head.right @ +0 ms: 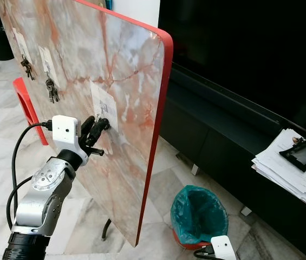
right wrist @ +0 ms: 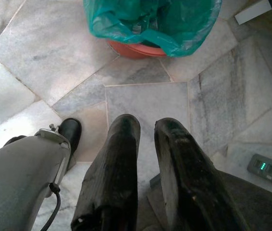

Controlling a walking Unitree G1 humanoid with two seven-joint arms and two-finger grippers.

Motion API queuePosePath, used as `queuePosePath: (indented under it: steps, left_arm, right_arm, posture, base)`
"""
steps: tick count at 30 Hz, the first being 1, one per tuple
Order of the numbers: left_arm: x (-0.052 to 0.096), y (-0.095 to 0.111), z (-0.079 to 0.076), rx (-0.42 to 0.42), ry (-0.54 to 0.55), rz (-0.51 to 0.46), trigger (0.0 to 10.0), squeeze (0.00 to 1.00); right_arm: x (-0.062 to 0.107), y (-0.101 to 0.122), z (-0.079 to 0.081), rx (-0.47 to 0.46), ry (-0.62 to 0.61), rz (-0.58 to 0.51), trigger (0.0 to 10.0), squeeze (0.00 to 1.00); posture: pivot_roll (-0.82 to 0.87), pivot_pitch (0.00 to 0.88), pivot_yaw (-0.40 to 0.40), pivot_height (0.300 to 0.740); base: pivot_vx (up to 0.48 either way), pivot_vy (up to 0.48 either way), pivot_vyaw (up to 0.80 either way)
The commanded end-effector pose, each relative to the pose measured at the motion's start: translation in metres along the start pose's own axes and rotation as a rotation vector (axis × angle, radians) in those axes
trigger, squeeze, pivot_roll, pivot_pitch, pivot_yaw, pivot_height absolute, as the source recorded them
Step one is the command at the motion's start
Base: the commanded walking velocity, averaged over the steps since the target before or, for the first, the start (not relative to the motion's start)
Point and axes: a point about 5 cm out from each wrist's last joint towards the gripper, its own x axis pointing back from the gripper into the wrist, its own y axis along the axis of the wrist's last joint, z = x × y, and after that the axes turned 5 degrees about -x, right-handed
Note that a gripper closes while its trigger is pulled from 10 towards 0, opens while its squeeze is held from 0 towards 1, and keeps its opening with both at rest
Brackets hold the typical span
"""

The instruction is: Hang keys on a hook

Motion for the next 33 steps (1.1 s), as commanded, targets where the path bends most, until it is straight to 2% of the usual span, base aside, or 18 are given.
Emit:
queuePosePath:
  steps: [1, 10, 17, 19, 20, 21, 25, 27, 28, 29, 31, 32, 33]
  left_arm:
    - [0.002, -0.003, -0.004, 0.004, -0.016, 0.016, 10.0, 0.68]
    - [0.008, 0.007, -0.001, 0.020, -0.006, -0.055, 10.0, 0.67]
    - [0.023, 0.004, -0.008, 0.033, -0.099, -0.051, 10.0, 0.66]
    - [0.035, 0.001, -0.012, 0.032, -0.149, -0.041, 10.0, 0.53]
    - [0.039, 0.000, -0.013, 0.031, -0.164, -0.030, 10.0, 0.36]
    - [0.048, -0.005, -0.013, 0.024, -0.187, 0.002, 10.0, 0.00]
    - [0.060, -0.013, -0.012, 0.019, -0.203, 0.058, 10.0, 0.00]
    - [0.076, -0.033, -0.007, -0.007, -0.214, 0.187, 10.0, 0.00]
    - [0.093, -0.050, 0.001, -0.011, -0.187, 0.276, 10.0, 0.00]
    - [0.093, -0.050, 0.001, -0.011, -0.187, 0.276, 10.0, 0.00]
    - [0.114, -0.072, 0.022, 0.034, -0.059, 0.357, 10.0, 0.00]
    - [0.118, -0.076, 0.025, 0.031, -0.040, 0.380, 10.0, 0.00]
    - [0.130, -0.092, 0.036, 0.013, 0.019, 0.462, 10.0, 0.00]
  right_arm:
    - [0.000, 0.001, -0.003, -0.007, -0.009, 0.000, 10.0, 0.00]
    - [0.000, 0.001, -0.004, -0.007, -0.010, 0.000, 10.0, 0.00]
    - [0.000, 0.000, -0.004, -0.004, -0.011, 0.002, 10.0, 0.00]
    - [0.001, 0.000, -0.004, -0.004, -0.010, 0.002, 10.0, 0.00]
    - [0.001, 0.000, -0.004, -0.004, -0.011, 0.003, 10.0, 0.00]
    - [0.001, 0.000, -0.004, -0.005, -0.011, 0.004, 10.0, 0.00]
    - [0.001, -0.001, -0.004, -0.004, -0.012, 0.005, 10.0, 0.00]
    - [0.001, -0.001, -0.004, -0.004, -0.012, 0.007, 10.0, 0.00]
    - [0.001, -0.001, -0.004, -0.005, -0.012, 0.008, 10.0, 0.00]
    - [0.001, -0.001, -0.004, -0.005, -0.012, 0.008, 10.0, 0.00]
    - [0.001, -0.002, -0.004, -0.013, -0.015, 0.009, 10.0, 0.00]
    - [0.001, -0.002, -0.004, -0.018, -0.016, 0.009, 10.0, 0.00]
    - [0.001, -0.002, -0.003, -0.026, -0.021, 0.010, 10.0, 0.00]
  posture:
    - [0.06, 0.000, -0.086, 0.740]
    - [0.07, 0.000, -0.086, 0.740]
    - [0.07, 0.000, -0.086, 0.740]
    - [0.07, 0.000, -0.085, 0.740]
    - [0.07, 0.000, -0.084, 0.740]
    - [0.07, 0.000, -0.082, 0.740]
    - [0.08, 0.000, -0.082, 0.740]
    - [0.08, 0.000, -0.081, 0.740]
    - [0.09, 0.000, -0.078, 0.740]
    - [0.09, 0.000, -0.078, 0.740]
    - [0.10, 0.000, -0.080, 0.740]
    - [0.10, 0.000, -0.080, 0.740]
    - [0.10, 0.000, -0.080, 0.740]
  base:
    - [0.000, 0.000, 0.00]
    - [0.000, 0.000, 0.00]
    - [0.000, 0.000, 0.00]
    - [0.000, 0.000, 0.00]
    - [0.000, 0.000, 0.00]
    - [0.000, 0.000, 0.00]
    - [0.000, 0.000, 0.00]
    - [0.000, 0.000, 0.00]
    - [0.000, 0.000, 0.00]
    - [0.000, 0.000, 0.00]
    - [0.000, 0.000, 0.00]
    - [0.000, 0.000, 0.00]
    - [0.000, 0.000, 0.00]
